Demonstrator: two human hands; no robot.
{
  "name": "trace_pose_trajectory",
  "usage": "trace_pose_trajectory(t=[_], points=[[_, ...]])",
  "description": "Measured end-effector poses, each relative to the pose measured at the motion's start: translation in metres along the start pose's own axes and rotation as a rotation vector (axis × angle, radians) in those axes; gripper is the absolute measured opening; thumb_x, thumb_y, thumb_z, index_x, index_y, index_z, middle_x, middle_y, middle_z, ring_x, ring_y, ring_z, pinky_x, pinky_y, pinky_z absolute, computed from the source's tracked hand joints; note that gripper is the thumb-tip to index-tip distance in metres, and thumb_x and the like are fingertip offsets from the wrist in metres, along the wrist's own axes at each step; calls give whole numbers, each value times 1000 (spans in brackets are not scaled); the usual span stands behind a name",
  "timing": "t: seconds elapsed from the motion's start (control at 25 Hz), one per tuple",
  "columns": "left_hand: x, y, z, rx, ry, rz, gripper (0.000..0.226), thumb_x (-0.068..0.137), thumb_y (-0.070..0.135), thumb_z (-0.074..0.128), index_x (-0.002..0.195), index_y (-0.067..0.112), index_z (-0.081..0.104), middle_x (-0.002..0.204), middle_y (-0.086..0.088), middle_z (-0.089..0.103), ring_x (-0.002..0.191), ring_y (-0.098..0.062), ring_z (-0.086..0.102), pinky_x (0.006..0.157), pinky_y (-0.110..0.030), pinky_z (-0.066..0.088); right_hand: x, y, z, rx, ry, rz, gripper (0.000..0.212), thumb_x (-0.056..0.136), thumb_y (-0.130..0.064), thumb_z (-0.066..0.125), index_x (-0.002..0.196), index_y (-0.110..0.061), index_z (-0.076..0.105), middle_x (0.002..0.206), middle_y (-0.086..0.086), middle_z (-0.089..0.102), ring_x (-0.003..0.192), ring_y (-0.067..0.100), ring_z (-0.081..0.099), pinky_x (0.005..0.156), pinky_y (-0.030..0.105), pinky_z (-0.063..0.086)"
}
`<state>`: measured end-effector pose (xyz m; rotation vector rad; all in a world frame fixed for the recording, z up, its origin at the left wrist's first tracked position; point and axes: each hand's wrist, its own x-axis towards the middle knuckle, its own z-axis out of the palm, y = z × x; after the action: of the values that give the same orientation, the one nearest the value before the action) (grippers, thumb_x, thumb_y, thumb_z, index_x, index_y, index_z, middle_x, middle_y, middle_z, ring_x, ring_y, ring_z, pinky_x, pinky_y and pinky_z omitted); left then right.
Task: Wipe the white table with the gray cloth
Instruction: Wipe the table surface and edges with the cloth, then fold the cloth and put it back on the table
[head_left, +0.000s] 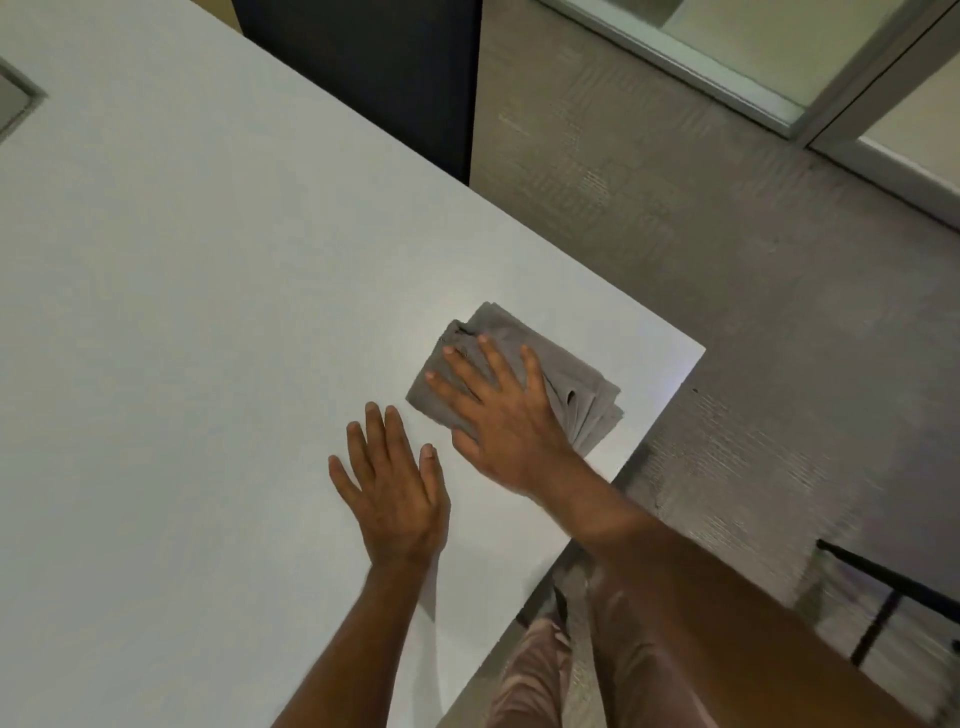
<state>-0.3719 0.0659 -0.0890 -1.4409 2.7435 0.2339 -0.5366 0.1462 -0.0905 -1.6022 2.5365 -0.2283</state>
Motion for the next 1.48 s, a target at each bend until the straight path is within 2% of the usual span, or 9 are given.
trace_pose_trajectory(t=[0.2, 0.6, 0.76, 0.88, 1.0, 1.16, 1.28, 1.36, 1.48], points=[[2, -2, 1, 8, -1, 0, 73, 106, 58, 12, 166, 17, 24, 175, -8, 21, 162, -33, 20, 128, -62, 16, 46, 48, -12, 3, 45, 175, 67, 102, -49, 42, 166, -36, 29, 177, -3, 26, 164, 32, 21, 126, 69, 15], [2, -4, 4, 17, 39, 14, 69, 107, 55, 21, 164, 17, 29, 174, -7, 25, 161, -32, 23, 128, -59, 16, -29, 116, -35, -32, -1, 398, 69, 99, -42, 38, 167, -32, 28, 177, 0, 26, 164, 32, 23, 123, 66, 24], [1, 2, -5, -5, -18, -1, 70, 106, 55, 22, 163, 15, 31, 173, -8, 26, 160, -34, 24, 127, -61, 16, -61, 120, -52, 40, -62, 385, 67, 102, -28, 57, 165, -27, 36, 176, 2, 29, 163, 32, 25, 125, 66, 24], [5, 14, -22, -75, -186, -69, 77, 103, 60, 13, 167, 18, 19, 177, -5, 11, 164, -30, 8, 130, -61, 5, -82, 121, -86, 433, -18, 390, 56, 106, -14, 59, 159, -23, 46, 166, 1, 47, 155, 20, 43, 125, 51, 40], [-4, 41, -50, -203, -333, -214, 79, 103, 65, 12, 168, 22, 5, 178, -3, -6, 164, -28, -8, 130, -59, -5, -83, 98, -146, 1052, -18, 580, 37, 111, -22, 49, 139, -43, 60, 131, -21, 71, 116, -7, 65, 98, 16, 56], [-43, 95, -104, -630, -204, -412, 60, 110, 51, 30, 162, 22, 33, 176, -3, 16, 163, -28, 11, 131, -54, 8, -70, 45, -200, 1615, -232, 750, 27, 105, -28, 52, 121, -31, 74, 109, -6, 82, 106, 18, 75, 84, 31, 62], [-71, 104, -153, -1040, -32, -632, 54, 108, 53, 35, 153, 26, 46, 168, 0, 33, 156, -23, 25, 127, -46, 24, -61, 0, -219, 1699, -357, 667, 33, 109, -23, 47, 135, -16, 67, 119, 10, 77, 109, 26, 71, 96, 42, 58], [-91, 89, -184, -1070, 146, -691, 54, 101, 58, 39, 144, 29, 53, 156, 2, 45, 144, -19, 39, 115, -36, 37, -56, -32, -227, 1676, -403, 548, 35, 110, -22, 46, 138, -15, 65, 124, 14, 73, 111, 28, 69, 99, 45, 56], [-115, 54, -223, -1339, 10, -612, 65, 92, 67, 41, 144, 31, 52, 148, 6, 53, 133, -15, 54, 108, -38, 52, -56, -95, -235, 1557, -417, 412, 46, 100, -35, 53, 140, -13, 64, 118, 5, 76, 109, 23, 70, 85, 33, 62]])
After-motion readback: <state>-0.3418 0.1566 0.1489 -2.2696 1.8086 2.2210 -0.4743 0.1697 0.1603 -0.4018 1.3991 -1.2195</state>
